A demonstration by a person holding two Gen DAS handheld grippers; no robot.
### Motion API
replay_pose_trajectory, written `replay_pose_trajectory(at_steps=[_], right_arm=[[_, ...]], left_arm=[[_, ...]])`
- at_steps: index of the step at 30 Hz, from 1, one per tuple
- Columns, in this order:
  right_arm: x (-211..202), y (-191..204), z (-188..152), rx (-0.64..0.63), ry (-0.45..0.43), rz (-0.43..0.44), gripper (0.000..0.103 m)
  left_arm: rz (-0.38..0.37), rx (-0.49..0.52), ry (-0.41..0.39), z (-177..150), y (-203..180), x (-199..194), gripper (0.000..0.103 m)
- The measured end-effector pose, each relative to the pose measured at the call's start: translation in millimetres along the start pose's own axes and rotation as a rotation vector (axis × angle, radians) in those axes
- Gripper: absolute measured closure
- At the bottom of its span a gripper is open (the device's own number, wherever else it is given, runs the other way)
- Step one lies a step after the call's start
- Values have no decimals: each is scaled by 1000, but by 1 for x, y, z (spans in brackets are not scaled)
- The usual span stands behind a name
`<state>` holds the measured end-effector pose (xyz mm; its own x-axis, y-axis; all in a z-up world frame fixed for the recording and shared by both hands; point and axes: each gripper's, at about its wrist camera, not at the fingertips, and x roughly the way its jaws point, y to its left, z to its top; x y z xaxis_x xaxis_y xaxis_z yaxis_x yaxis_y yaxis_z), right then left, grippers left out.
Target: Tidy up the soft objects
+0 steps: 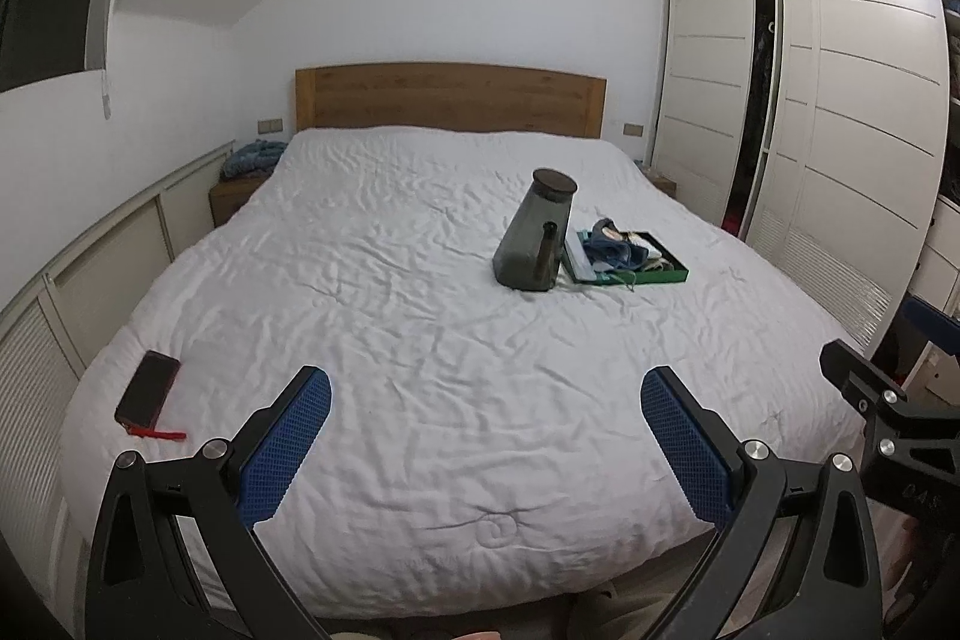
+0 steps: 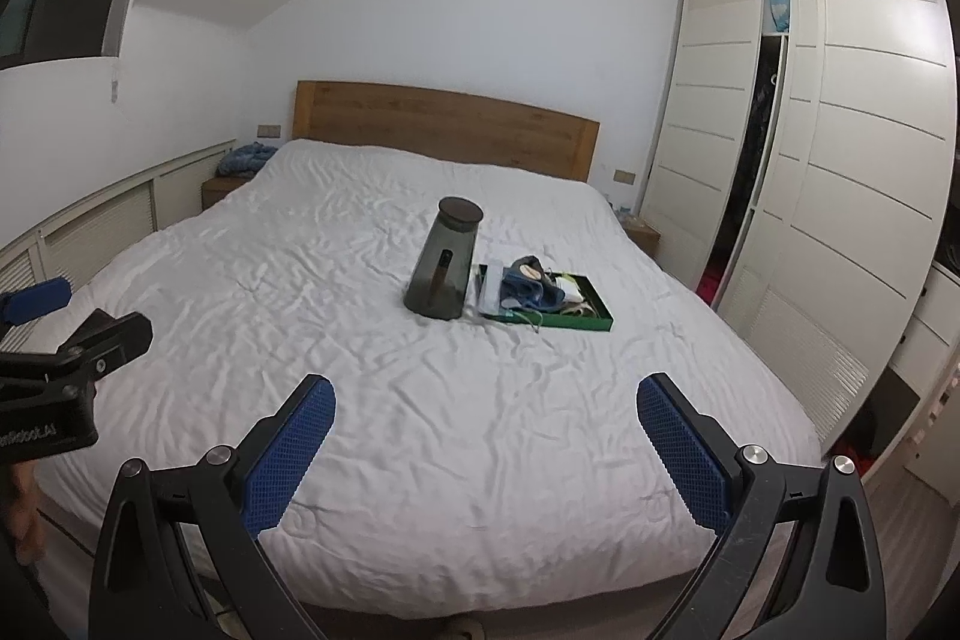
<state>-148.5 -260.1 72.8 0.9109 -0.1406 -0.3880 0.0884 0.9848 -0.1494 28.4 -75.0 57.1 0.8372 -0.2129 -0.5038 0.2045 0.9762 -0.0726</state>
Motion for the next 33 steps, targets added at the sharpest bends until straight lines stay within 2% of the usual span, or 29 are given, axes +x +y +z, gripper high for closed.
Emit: replay_pose_trajectory(at_steps=[6, 12, 19, 33], right_arm=[[34, 8, 15, 40, 116, 50, 0], [64, 14, 26, 67, 224, 107, 0], [76, 16, 36, 61, 233, 133, 0], [80, 22, 23, 46, 240, 130, 0]], left_arm=[[11, -4, 92, -3, 8, 23, 1], [40, -2, 150, -10, 16, 38, 1], [55, -19, 159, -11, 24, 43, 1], [51, -23, 163, -11, 27, 44, 1]])
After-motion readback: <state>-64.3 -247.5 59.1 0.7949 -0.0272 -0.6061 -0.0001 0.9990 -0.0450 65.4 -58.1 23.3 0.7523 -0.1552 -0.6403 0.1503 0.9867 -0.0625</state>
